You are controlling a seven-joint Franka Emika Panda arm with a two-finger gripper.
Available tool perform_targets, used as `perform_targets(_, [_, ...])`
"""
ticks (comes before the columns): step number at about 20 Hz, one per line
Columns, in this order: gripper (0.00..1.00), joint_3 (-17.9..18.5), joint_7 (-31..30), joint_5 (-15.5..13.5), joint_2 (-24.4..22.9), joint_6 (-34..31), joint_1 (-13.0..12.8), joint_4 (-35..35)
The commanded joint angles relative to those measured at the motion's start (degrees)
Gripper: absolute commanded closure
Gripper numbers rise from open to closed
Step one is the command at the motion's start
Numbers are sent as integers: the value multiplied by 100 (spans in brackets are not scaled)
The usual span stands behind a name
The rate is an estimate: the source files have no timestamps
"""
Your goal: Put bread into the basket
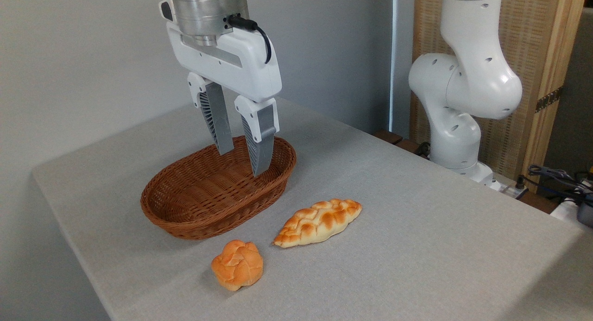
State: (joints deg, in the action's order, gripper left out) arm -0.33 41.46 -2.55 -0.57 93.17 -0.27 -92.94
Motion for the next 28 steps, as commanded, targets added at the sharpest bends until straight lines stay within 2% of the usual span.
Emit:
perform_targets(1, [0,68,91,-114,66,-123,-53,144])
perform_targets(5, [0,51,99,-114,31,-97,-70,48])
perform_targets(8, [0,24,143,-105,-232,-62,-88,-417])
perform_targets(14, [0,24,565,-96,-1418,1184,-211,-2331])
perform_targets(16, [0,42,609,-70,-1682,1510,-412,-2903])
perform_targets(19, [0,42,609,-61,-1964,1906,-518,-3659])
perform_targets(22, [0,42,688,35,-1973,2213,-518,-4091])
perform_targets(25, [0,94,776,421,-1894,2373,-510,-4294])
perform_targets(28, [0,103,829,466,-1833,2381,-492,-4338])
